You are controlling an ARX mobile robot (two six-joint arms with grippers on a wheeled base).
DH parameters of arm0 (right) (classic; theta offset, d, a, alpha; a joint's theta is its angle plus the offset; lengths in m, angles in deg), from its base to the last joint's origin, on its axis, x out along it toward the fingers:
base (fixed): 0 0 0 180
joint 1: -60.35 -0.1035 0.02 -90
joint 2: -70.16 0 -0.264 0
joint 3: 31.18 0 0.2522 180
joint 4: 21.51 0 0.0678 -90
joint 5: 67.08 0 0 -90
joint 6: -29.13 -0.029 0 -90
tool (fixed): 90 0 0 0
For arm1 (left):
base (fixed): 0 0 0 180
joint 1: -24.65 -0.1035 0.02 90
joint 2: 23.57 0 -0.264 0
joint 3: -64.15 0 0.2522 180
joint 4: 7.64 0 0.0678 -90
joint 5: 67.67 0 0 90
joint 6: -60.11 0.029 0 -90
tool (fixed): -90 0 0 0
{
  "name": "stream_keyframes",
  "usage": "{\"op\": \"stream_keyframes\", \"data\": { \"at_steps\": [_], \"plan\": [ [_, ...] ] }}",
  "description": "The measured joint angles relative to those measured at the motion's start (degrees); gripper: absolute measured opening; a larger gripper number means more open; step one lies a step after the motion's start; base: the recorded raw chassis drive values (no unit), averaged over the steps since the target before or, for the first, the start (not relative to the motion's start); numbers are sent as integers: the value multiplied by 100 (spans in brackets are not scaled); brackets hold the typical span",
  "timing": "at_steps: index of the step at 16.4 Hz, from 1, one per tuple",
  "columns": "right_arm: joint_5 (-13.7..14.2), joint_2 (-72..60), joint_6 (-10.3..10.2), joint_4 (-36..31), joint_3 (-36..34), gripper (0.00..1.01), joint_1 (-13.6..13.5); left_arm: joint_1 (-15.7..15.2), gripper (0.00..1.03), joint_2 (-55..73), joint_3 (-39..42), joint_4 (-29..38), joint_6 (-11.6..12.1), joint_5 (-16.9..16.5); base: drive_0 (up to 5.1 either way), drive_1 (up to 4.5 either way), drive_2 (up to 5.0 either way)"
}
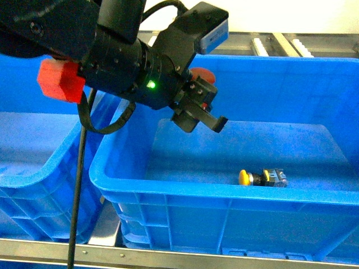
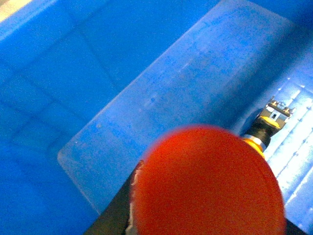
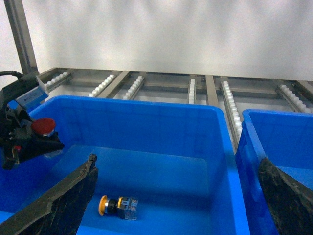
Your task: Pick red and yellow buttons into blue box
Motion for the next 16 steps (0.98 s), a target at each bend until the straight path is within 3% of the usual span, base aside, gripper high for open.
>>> {"op": "stream_keyframes", "data": {
  "at_steps": [6, 7, 8, 9, 10, 11, 13, 15, 16],
  "plan": [
    [0, 0, 0, 0, 0, 98, 0, 0, 58, 52, 81, 120, -201, 63, 0, 0, 0],
    [-2, 2, 0, -2, 0, 98, 0, -2, 73, 50, 138, 271, -249, 125, 0, 0, 0],
    [0, 2, 0, -2, 0, 98, 0, -118, 98, -155, 505, 916, -264, 127, 0, 0, 0],
    [0, 0, 0, -2, 0, 98, 0, -629, 98, -1517, 1198, 2236, -555, 249, 0, 0, 0],
    [0, 0, 0, 0, 0, 98, 2, -1040, 98, -2868, 2444, 3021, -905, 780, 0, 0, 0],
    [0, 0, 0, 0, 0, 98, 0, -1119, 98, -3263, 2927, 3259, -1034, 1049, 0, 0, 0],
    [0, 0, 0, 0, 0, 98, 0, -1191, 98, -4400, 3853, 2826, -1362, 1661, 0, 0, 0],
    [0, 2, 0, 0, 0, 98, 0, -863, 98, -5727, 4645, 2258, -1482, 2597, 0, 0, 0],
    [0, 0, 0, 0, 0, 98, 2, -708, 98, -6238, 4872, 2166, -1480, 2835, 0, 0, 0]
  ]
}}
